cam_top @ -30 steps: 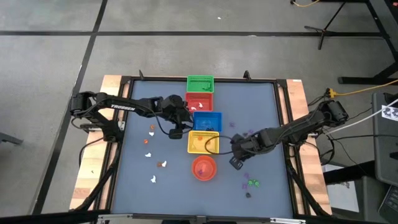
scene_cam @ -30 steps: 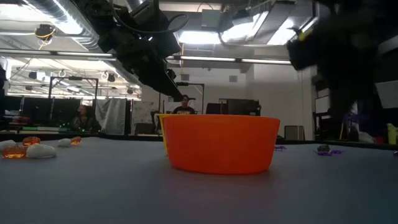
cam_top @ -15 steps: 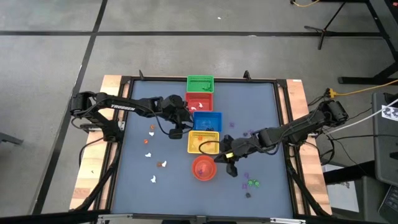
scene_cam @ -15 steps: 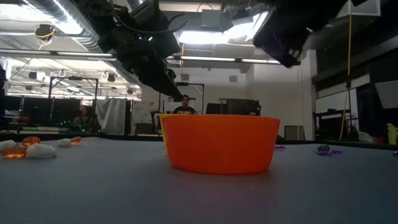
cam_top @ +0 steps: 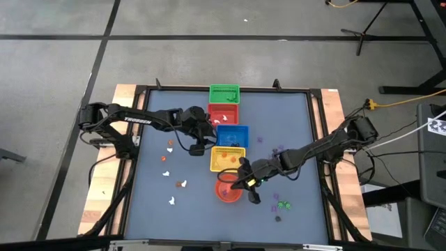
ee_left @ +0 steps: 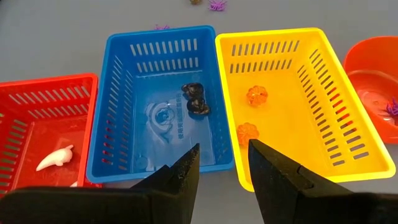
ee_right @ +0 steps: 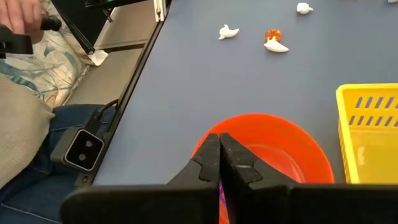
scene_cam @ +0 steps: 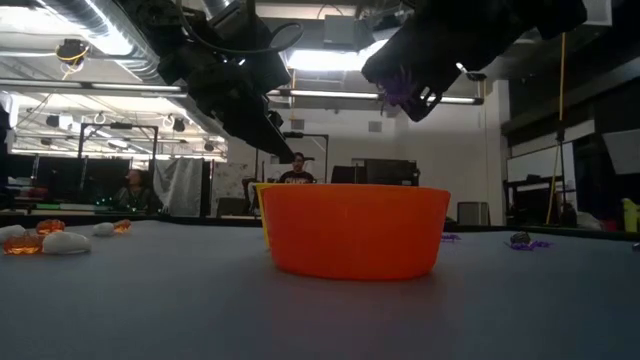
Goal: Sort Halloween decoration
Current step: Put the purple spider toy into the orange bin, then put the white ghost toy into the red bin
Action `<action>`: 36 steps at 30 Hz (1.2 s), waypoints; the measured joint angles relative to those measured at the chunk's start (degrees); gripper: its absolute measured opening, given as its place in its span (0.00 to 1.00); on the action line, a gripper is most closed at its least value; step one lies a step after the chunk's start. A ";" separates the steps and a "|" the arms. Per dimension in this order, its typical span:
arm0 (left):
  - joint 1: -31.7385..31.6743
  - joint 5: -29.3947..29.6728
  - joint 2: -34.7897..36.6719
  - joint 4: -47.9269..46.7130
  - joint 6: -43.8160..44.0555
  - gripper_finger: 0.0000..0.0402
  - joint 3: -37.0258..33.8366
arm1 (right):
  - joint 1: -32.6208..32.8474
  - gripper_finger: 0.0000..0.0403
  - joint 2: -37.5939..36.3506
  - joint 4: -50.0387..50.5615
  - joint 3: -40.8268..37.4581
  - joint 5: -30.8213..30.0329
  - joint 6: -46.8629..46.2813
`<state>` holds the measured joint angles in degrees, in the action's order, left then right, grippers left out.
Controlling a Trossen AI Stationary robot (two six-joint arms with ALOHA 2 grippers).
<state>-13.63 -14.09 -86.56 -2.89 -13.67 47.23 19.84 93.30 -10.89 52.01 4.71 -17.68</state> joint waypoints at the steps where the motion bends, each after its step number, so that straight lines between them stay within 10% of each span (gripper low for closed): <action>1: 0.09 0.00 0.00 -0.01 0.02 0.30 0.01 | 0.00 0.00 -0.02 -0.07 0.00 0.00 0.00; 24: 1.46 0.95 8.90 -21.56 9.53 0.30 0.16 | -0.02 0.22 -0.02 1.54 0.00 -0.56 0.03; 36: 13.12 0.71 8.94 -31.32 20.49 0.30 0.16 | -0.02 0.22 -0.02 2.11 0.00 -0.71 0.22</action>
<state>-0.51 -13.38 -77.62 -34.21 6.82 47.40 19.81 93.27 -8.78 52.01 4.00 -17.45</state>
